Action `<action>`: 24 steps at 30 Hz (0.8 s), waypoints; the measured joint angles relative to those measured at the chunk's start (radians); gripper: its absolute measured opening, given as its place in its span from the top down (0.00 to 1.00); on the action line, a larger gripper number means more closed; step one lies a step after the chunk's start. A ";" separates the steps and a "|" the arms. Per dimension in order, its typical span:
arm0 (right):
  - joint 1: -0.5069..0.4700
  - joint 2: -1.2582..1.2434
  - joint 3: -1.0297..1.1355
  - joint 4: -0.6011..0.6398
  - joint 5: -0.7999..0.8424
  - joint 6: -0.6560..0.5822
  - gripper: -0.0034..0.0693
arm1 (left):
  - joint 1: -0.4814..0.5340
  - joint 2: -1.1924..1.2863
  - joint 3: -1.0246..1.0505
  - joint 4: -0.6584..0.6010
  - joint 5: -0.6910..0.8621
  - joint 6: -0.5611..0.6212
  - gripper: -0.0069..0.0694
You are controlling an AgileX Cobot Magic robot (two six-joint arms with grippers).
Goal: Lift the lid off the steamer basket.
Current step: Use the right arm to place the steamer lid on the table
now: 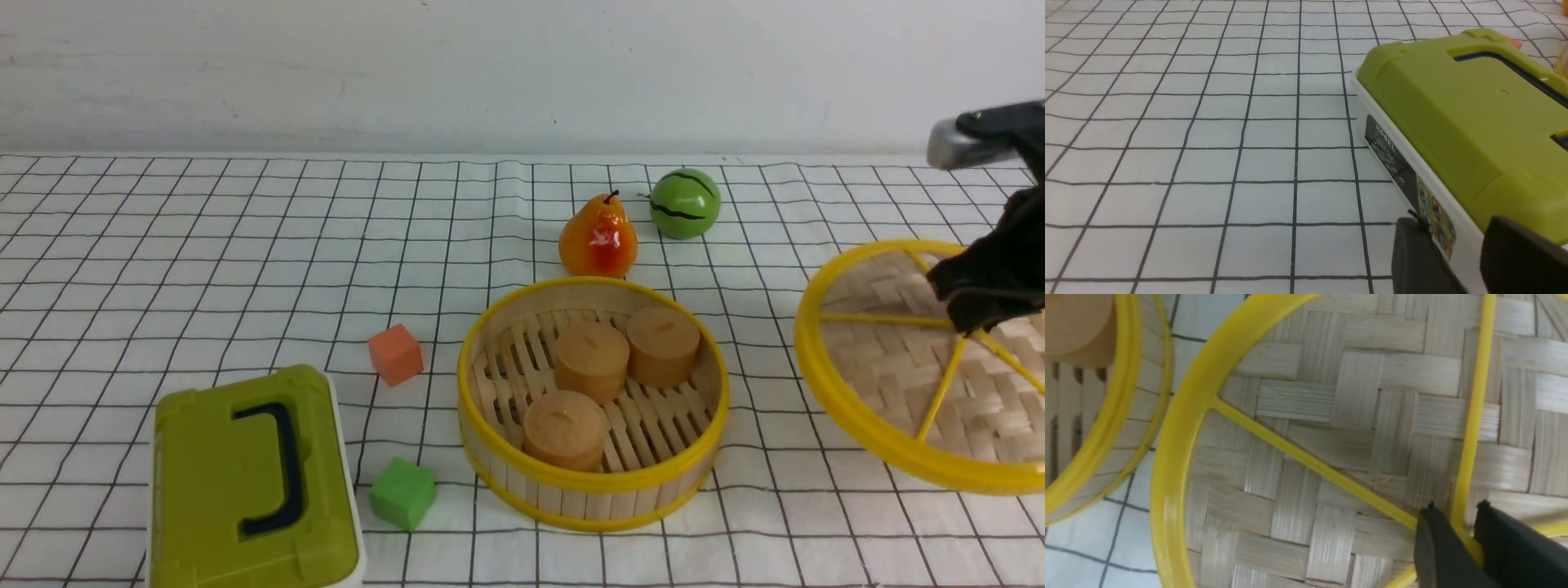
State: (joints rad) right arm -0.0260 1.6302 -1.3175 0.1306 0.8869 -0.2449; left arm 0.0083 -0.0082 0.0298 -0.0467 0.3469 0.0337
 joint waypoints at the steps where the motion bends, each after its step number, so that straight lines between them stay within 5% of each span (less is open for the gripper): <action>1: 0.000 0.007 0.006 0.000 -0.008 0.000 0.81 | 0.000 0.000 0.000 0.000 0.000 0.000 0.60; 17: 0.000 0.234 0.018 0.030 -0.161 0.000 0.81 | 0.000 0.000 0.000 0.000 0.000 0.000 0.60; 24: 0.000 0.221 0.018 0.058 -0.156 0.000 0.62 | 0.000 0.000 0.000 0.000 0.000 0.000 0.60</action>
State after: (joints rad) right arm -0.0260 1.8507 -1.3000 0.1882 0.7313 -0.2446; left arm 0.0083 -0.0082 0.0298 -0.0467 0.3469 0.0337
